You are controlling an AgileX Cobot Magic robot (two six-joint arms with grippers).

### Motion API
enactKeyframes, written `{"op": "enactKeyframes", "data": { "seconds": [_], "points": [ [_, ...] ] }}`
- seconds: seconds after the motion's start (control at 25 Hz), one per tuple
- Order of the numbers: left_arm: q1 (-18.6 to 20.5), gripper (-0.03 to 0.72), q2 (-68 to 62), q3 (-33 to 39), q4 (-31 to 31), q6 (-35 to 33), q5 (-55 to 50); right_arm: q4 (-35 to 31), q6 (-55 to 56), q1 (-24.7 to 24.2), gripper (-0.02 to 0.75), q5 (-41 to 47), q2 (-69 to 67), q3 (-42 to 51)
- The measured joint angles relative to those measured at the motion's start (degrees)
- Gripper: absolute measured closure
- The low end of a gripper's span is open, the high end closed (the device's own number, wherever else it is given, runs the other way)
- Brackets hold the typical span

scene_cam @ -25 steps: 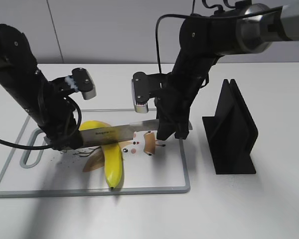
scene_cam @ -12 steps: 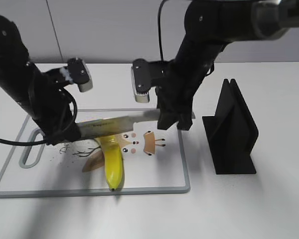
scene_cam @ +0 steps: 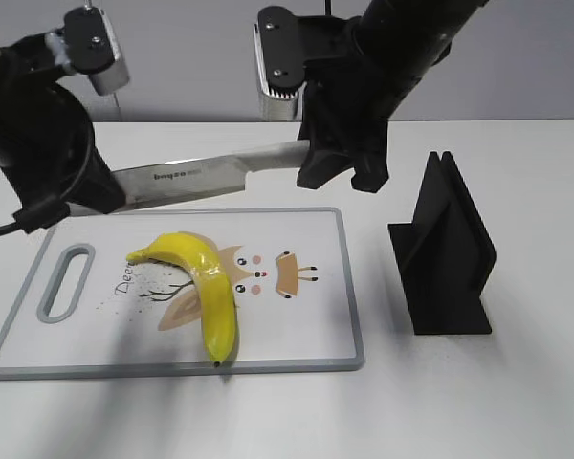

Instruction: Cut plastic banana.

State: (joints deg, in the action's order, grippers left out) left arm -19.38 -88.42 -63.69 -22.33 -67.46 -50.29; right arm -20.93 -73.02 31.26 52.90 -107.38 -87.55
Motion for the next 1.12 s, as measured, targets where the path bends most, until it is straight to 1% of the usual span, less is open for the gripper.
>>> {"op": "enactKeyframes", "data": {
  "seconds": [0.24, 0.28, 0.32, 0.4, 0.48, 0.56, 0.6, 0.68, 0.76, 0.88, 0.96, 1.0, 1.12],
  "points": [
    [0.0, 0.679, 0.8, 0.0, 0.5, 0.1, -0.2, -0.4, -0.1, 0.0, 0.547, 0.1, 0.2, 0.0],
    [0.0, 0.660, 0.8, 0.0, 0.5, 0.4, -0.2, -0.5, -0.1, 0.0, 0.547, 0.1, 0.2, 0.0],
    [0.0, 0.622, 0.8, 0.0, 0.5, 0.6, 0.1, -0.6, 0.0, 0.0, 0.547, 0.3, 0.2, 0.0],
    [0.1, 0.493, 0.8, 0.0, 0.2, 1.2, 1.1, -1.2, 0.7, 0.0, 0.548, 0.5, 0.2, 0.1],
    [0.1, 0.295, 0.8, 0.0, 0.0, 1.5, 1.6, -1.6, 1.5, 0.0, 0.548, 0.4, 0.2, 0.1],
    [0.1, 0.130, 0.8, 0.0, -0.1, 1.7, 3.0, -1.7, 1.9, 0.0, 0.549, 0.1, 0.2, 0.1],
    [0.1, 0.085, 0.8, 0.0, -0.2, 1.7, 4.3, -1.7, 1.9, 0.0, 0.549, 0.1, 0.2, 0.1],
    [0.1, 0.055, 0.8, 0.1, -0.2, 1.8, 7.3, -1.7, 2.1, -0.1, 0.549, 0.1, 0.2, 0.1],
    [0.1, 0.045, 0.8, 0.0, -0.2, 1.8, 10.3, -1.7, 2.1, -0.1, 0.549, 0.1, 0.2, 0.1],
    [0.1, 0.043, 0.8, -1.4, 0.1, 3.3, 10.7, -1.7, 2.7, -0.1, 0.549, -0.4, 0.2, 0.1],
    [0.1, 0.043, 0.9, -3.2, 1.6, 7.9, 10.7, -1.7, 5.6, -0.2, 0.549, -0.1, 0.2, 0.1],
    [0.3, 0.046, 1.1, -4.1, 3.6, 11.3, 10.5, -1.7, 9.0, -0.2, 0.549, 0.0, 0.2, 0.2],
    [1.2, 0.054, 1.3, -6.8, 12.1, 22.7, 7.4, 0.5, 22.8, -0.2, 0.549, 0.2, 0.2, -0.3]
  ]
}}
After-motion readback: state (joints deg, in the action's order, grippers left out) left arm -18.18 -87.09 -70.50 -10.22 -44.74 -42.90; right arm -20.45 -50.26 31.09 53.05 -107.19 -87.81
